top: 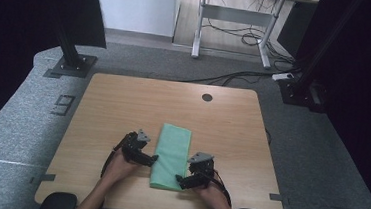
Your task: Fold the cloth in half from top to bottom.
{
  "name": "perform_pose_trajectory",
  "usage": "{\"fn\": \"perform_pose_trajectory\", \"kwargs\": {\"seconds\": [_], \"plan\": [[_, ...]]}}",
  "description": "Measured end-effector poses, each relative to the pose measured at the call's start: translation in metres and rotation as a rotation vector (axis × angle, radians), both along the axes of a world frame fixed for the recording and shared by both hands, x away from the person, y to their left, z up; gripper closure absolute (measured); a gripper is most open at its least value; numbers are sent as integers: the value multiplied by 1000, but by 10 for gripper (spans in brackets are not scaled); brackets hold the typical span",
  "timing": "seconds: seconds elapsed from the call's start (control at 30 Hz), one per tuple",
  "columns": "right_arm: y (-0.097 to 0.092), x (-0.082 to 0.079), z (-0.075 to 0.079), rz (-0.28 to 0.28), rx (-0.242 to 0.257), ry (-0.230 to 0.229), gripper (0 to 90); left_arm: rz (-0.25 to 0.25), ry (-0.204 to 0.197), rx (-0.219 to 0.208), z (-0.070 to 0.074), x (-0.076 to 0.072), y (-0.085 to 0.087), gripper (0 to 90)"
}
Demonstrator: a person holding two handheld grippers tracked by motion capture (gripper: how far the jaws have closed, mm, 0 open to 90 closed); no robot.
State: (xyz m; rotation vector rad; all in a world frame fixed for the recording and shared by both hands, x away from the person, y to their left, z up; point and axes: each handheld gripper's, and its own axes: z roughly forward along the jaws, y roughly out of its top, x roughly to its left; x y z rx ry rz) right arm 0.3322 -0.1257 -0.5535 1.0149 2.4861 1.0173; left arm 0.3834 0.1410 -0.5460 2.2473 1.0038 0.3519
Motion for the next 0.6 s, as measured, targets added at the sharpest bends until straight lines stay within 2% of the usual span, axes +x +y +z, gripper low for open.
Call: {"fn": "perform_pose_trajectory", "kwargs": {"seconds": [0.3,0.4,0.6], "plan": [[0,-1,3,24,-5,21,14,7,-13,-18,-3,-8,2,21],[-4,5,5,29,24,52,21,6,-15,-16,-3,-9,2,21],[-14,25,13,-21,24,36,27,-4,-14,-20,-3,-14,1,21]]}}
